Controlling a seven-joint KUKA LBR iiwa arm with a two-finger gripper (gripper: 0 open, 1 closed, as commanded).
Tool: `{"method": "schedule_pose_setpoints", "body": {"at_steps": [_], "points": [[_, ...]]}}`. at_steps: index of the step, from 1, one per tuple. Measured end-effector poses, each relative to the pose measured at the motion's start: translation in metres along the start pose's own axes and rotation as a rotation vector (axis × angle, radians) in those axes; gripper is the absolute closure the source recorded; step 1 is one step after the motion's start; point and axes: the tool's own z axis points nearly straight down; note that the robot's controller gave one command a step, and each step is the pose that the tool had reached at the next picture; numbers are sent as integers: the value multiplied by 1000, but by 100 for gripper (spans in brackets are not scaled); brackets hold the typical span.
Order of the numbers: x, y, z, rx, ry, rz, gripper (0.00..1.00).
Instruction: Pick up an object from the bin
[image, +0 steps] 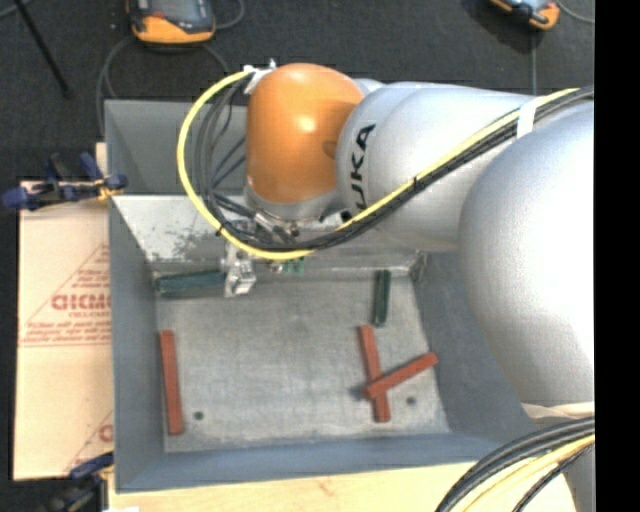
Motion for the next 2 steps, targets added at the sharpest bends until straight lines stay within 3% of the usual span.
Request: {"method": "schedule_pose_setpoints", "body": {"at_steps": [1, 2], "points": [[0, 0, 0, 0, 0, 0, 100], [-9, 17, -49, 1, 5, -2, 100]]}}
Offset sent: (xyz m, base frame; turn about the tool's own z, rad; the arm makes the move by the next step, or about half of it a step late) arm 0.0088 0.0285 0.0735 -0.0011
